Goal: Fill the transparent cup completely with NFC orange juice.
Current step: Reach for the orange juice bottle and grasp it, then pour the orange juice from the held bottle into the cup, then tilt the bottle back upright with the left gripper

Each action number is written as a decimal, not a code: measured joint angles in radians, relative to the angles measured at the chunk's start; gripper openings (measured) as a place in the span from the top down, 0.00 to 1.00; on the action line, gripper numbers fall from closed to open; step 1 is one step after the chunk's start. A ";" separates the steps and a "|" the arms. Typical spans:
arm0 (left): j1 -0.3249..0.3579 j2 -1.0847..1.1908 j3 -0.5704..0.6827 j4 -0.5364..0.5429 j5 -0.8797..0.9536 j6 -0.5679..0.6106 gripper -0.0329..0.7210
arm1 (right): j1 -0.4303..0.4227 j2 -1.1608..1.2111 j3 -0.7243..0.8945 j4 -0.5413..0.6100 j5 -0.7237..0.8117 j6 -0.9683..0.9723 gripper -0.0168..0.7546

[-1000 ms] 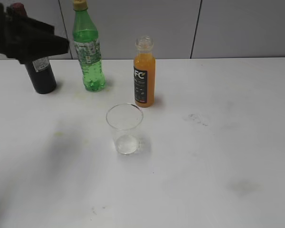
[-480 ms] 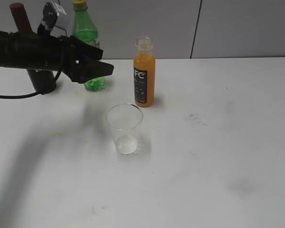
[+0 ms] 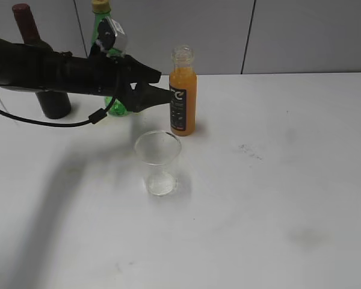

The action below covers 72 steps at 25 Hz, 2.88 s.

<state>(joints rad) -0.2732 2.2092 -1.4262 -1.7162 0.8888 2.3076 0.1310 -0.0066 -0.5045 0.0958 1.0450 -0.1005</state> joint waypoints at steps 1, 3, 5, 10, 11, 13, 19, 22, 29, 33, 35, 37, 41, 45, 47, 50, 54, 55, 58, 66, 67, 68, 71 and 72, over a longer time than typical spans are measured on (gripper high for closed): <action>-0.006 0.013 -0.012 0.000 -0.009 0.000 0.16 | 0.000 0.000 0.000 0.000 0.000 0.000 0.32; -0.017 0.039 -0.032 0.000 -0.018 0.000 0.15 | 0.000 0.000 0.000 0.000 0.000 0.000 0.32; -0.027 0.064 -0.049 -0.001 -0.025 0.000 0.13 | 0.000 0.000 0.000 -0.001 0.000 0.000 0.32; -0.045 0.116 -0.079 -0.010 -0.033 0.002 0.09 | 0.000 0.000 0.000 -0.001 0.000 0.000 0.32; -0.048 0.123 -0.086 -0.013 -0.033 0.002 0.09 | 0.000 0.000 0.000 -0.001 0.000 0.000 0.32; -0.055 0.144 -0.096 -0.015 -0.032 0.002 0.09 | 0.000 0.000 0.000 -0.001 0.000 0.000 0.32; -0.076 0.171 -0.106 -0.020 -0.038 0.031 0.09 | 0.000 0.000 0.000 -0.001 0.000 0.000 0.32; -0.093 0.178 -0.125 -0.020 -0.039 0.050 0.09 | 0.000 0.000 0.000 -0.001 0.000 0.001 0.32; -0.114 0.235 -0.176 -0.021 -0.053 0.054 0.10 | 0.000 0.000 0.000 -0.001 0.000 0.001 0.32; -0.119 0.239 -0.177 -0.021 -0.056 0.054 0.13 | 0.000 0.000 0.000 -0.001 0.000 0.001 0.32; -0.122 0.241 -0.178 -0.021 -0.062 0.056 0.17 | 0.000 0.000 0.000 -0.001 0.000 0.001 0.32; -0.126 0.244 -0.181 -0.021 -0.076 0.056 0.22 | 0.000 0.000 0.000 -0.001 0.000 0.001 0.32; -0.129 0.244 -0.184 -0.020 -0.087 0.055 0.32 | 0.000 0.000 0.000 -0.001 -0.001 0.001 0.32; -0.129 0.244 -0.185 -0.024 -0.101 0.053 0.32 | 0.000 0.000 0.000 -0.001 -0.001 0.001 0.32; -0.126 0.244 -0.185 -0.024 -0.103 0.048 0.32 | 0.000 0.000 0.000 -0.001 -0.001 0.001 0.32; -0.114 0.239 -0.185 -0.019 -0.108 0.018 0.32 | 0.000 0.000 0.000 -0.001 -0.001 0.001 0.32; -0.078 0.196 -0.184 0.002 -0.149 -0.038 0.32 | 0.000 0.000 0.000 -0.001 -0.001 0.001 0.32; -0.068 0.177 -0.184 0.003 -0.157 -0.065 0.32 | 0.000 0.000 0.000 -0.001 -0.001 0.001 0.32; -0.049 0.112 -0.184 0.025 -0.155 -0.143 0.32 | 0.000 0.000 0.000 -0.001 -0.001 0.001 0.32; -0.035 -0.034 -0.164 0.305 -0.112 -0.372 0.32 | 0.000 0.000 0.000 -0.001 -0.002 0.001 0.32; -0.035 -0.053 -0.147 0.317 -0.102 -0.382 0.32 | 0.000 0.000 0.000 -0.001 -0.002 0.001 0.32; -0.035 -0.072 -0.127 0.322 -0.098 -0.387 0.32 | 0.000 0.000 0.000 -0.001 -0.002 0.001 0.32; -0.034 -0.149 -0.058 0.338 -0.101 -0.395 0.32 | 0.000 0.000 0.000 -0.001 -0.002 0.001 0.32; -0.034 -0.174 -0.029 0.339 -0.106 -0.395 0.32 | 0.000 0.000 0.000 -0.001 -0.002 0.001 0.32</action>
<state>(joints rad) -0.3067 2.0351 -1.4557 -1.3777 0.7824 1.9127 0.1310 -0.0066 -0.5045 0.0949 1.0428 -0.0997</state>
